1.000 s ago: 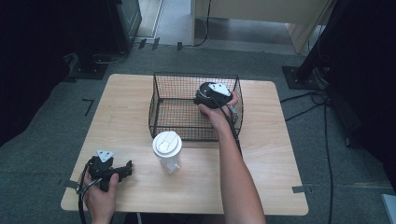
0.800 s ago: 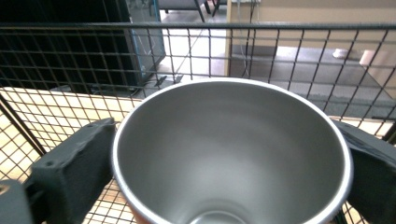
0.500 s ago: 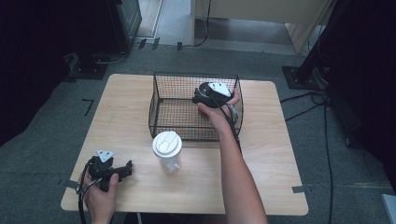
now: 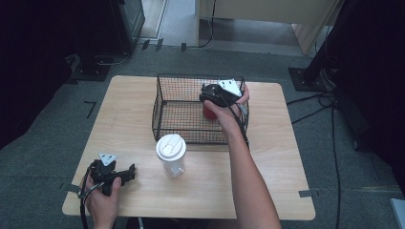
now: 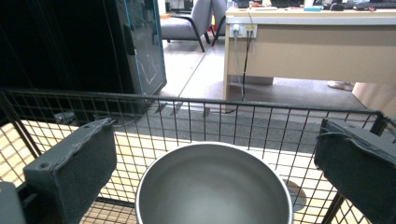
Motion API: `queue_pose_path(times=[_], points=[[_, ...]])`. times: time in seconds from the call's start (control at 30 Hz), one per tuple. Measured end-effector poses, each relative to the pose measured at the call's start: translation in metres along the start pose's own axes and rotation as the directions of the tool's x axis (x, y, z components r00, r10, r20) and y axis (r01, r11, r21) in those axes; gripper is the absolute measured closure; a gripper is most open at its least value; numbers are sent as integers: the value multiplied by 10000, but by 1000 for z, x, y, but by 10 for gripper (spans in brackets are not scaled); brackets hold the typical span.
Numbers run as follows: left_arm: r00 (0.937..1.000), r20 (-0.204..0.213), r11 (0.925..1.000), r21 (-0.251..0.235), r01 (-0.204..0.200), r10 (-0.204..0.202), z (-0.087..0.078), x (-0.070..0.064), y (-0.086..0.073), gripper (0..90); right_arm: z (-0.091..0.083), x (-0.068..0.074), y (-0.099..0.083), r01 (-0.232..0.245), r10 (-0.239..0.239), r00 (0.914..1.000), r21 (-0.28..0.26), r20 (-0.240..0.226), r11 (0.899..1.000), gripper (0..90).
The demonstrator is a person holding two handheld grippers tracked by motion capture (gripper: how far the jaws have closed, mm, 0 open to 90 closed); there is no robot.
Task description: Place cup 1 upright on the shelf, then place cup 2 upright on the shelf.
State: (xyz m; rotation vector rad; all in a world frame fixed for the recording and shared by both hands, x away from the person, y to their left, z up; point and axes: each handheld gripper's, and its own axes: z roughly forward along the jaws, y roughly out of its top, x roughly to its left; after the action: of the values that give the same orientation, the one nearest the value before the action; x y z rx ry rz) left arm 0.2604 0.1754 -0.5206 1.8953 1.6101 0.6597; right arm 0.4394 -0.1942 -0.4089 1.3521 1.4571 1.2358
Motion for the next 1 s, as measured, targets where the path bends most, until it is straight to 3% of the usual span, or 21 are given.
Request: queue_pose_path(times=[0.37, 1.0], points=[[10000, 24, 10000, 6, -10, 10, 0, 0, 0, 0, -32, 2, 13, 17, -41, 9985, -439, -542, 9990, 0], [10000, 22, 10000, 15, -29, 29, 0, 0, 0, 0, -94, 5, 5, 282, -370, 9915, -718, -1247, 9970, 0]])
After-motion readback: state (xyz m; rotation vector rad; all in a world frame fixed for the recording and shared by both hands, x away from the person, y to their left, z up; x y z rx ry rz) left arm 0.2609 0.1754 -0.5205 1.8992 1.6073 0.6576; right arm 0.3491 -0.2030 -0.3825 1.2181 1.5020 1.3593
